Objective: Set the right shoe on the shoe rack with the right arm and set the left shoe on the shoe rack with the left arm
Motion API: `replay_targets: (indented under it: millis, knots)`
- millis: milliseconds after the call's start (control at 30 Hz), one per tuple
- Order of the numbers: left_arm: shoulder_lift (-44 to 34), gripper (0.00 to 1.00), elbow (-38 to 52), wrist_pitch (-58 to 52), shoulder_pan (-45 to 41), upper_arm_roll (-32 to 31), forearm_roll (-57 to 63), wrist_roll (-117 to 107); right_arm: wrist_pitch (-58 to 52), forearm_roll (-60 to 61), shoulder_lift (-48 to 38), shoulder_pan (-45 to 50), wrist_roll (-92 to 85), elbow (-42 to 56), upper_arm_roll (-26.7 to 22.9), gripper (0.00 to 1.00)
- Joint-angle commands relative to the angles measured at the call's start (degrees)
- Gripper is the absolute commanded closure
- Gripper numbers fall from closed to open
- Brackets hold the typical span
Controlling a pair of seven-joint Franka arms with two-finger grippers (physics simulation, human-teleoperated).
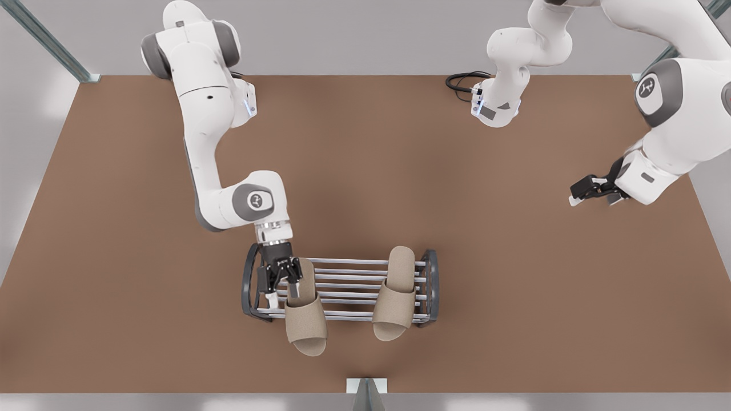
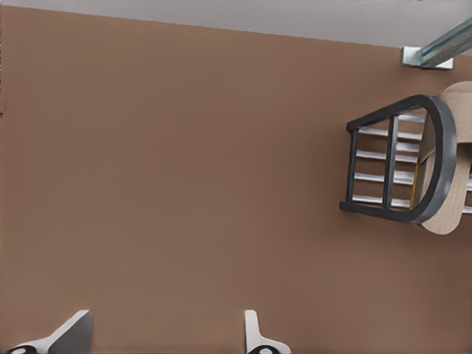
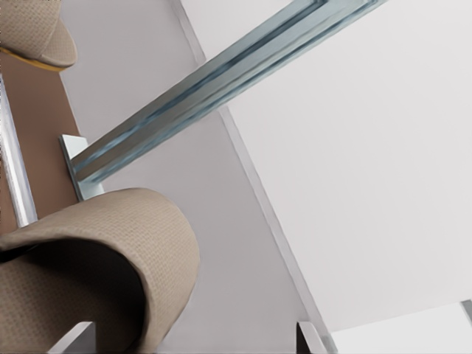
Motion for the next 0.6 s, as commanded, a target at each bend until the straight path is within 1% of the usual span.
replay_targets:
  millis: [0, 133, 233, 267, 300, 333, 367, 400, 433, 467, 500, 533, 567]
  knots:
    - [-0.27, 0.00, 0.02, -0.38, 0.01, 0.00, 0.06, -10.94, 0.12, -0.23, -1.75, 0.00, 0.26, -2.07, 0.01, 0.00]
    - [-1.42, 0.00, -1.47, -0.21, 0.01, 0.00, 0.06, -10.94, -0.15, -0.32, -6.06, 0.00, 0.34, -7.61, 0.10, 0.00]
    - [-1.42, 0.00, -1.47, -0.21, 0.01, 0.00, -0.03, -10.76, 1.96, 0.47, -15.19, -1.06, 0.60, -10.78, 0.62, 0.00]
    - [-1.42, 0.00, -1.56, -0.21, 0.01, 0.00, 0.06, -10.76, 3.19, 0.56, -17.57, -3.86, 3.85, -10.78, 2.90, 0.00]
    - [-1.42, 0.00, -1.56, -0.21, 0.01, 0.00, -0.03, -10.67, 3.11, 2.13, -20.11, -7.56, 7.45, -13.32, 7.12, 0.00]
    - [-1.42, 0.00, -1.56, -0.21, 0.01, 0.00, 0.06, -10.67, 1.88, 5.65, -21.61, -8.35, 10.71, -14.73, 8.71, 0.00]
    - [-1.42, 0.00, -1.56, -0.21, 0.01, 0.00, 0.06, -10.76, -0.84, 14.08, -22.67, -13.18, 11.06, -14.99, 13.27, 0.00]
    - [-1.42, 0.00, -1.56, -0.30, 0.01, 0.00, 0.06, -10.76, -9.71, 24.71, -23.11, -16.88, 10.98, -15.35, 19.34, 0.00]
    - [-1.42, 0.00, -1.56, -0.21, 0.01, 0.00, 0.06, -10.76, -18.57, 35.15, -22.93, -16.79, 7.66, -15.35, 20.65, 0.00]
    - [-1.42, 0.00, -1.56, -0.30, 0.01, 0.00, -0.03, -10.76, -30.72, 53.95, -22.93, -16.97, -10.61, -14.30, 22.86, 0.00]
    - [-1.42, 0.00, -1.56, -0.30, 0.01, 0.00, 0.06, -10.67, -33.46, 75.85, -23.20, -19.51, -29.08, -11.83, 21.98, 0.00]
    - [-1.42, 0.00, -1.56, -0.30, 0.01, 0.00, 0.06, -10.76, -34.85, 83.96, -23.28, -22.24, -33.67, -13.23, 21.54, 0.00]
    - [-1.42, 0.00, -1.56, -0.21, 0.01, 0.00, 0.06, -10.76, -44.07, 97.73, -23.81, -22.77, -40.32, -12.54, 21.46, 0.00]
